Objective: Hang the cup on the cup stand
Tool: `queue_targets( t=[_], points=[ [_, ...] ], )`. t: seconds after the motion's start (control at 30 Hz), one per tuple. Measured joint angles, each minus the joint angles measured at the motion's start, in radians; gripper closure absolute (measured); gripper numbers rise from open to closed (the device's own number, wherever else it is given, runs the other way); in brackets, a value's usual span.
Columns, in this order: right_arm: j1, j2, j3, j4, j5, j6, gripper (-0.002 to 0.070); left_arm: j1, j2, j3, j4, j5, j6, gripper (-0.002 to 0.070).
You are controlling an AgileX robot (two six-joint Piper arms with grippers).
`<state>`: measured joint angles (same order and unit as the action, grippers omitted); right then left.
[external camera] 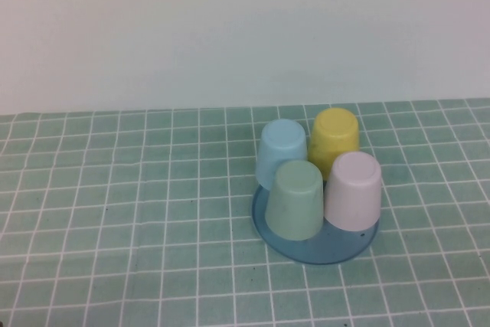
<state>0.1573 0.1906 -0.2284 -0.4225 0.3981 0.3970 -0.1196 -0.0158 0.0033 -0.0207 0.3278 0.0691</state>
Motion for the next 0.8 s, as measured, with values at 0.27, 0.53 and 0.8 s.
queue_targets(
  t=[0.27,0.53,0.8],
  points=[
    [0.0,0.002,0.202,0.633,-0.304,-0.538,0.0678,0.0,0.0,0.0,0.0,0.0,0.0,0.0676],
    [-0.049,-0.123,0.254,0.691,-0.203,-0.621,0.0678,0.0,0.0,0.0,0.0,-0.004,0.0,0.0676],
    [-0.114,-0.2,0.254,0.612,-0.026,-0.672,0.0678,0.0,0.0,0.0,0.0,-0.01,0.0,0.0676]
  ],
)
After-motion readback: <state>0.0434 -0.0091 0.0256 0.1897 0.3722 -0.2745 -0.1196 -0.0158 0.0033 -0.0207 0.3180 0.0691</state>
